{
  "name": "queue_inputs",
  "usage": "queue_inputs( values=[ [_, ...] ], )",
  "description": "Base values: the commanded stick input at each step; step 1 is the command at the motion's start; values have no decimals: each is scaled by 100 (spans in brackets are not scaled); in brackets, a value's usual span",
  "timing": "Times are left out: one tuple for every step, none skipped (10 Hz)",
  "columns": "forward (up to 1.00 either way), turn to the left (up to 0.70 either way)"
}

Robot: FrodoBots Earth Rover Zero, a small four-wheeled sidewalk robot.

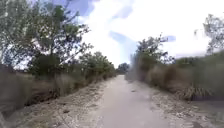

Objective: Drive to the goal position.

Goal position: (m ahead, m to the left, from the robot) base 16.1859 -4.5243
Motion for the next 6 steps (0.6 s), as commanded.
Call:
queue_inputs(
  values=[
    [45,0],
    [45,0],
    [45,0],
    [45,0],
    [45,0],
    [45,0]
  ],
)
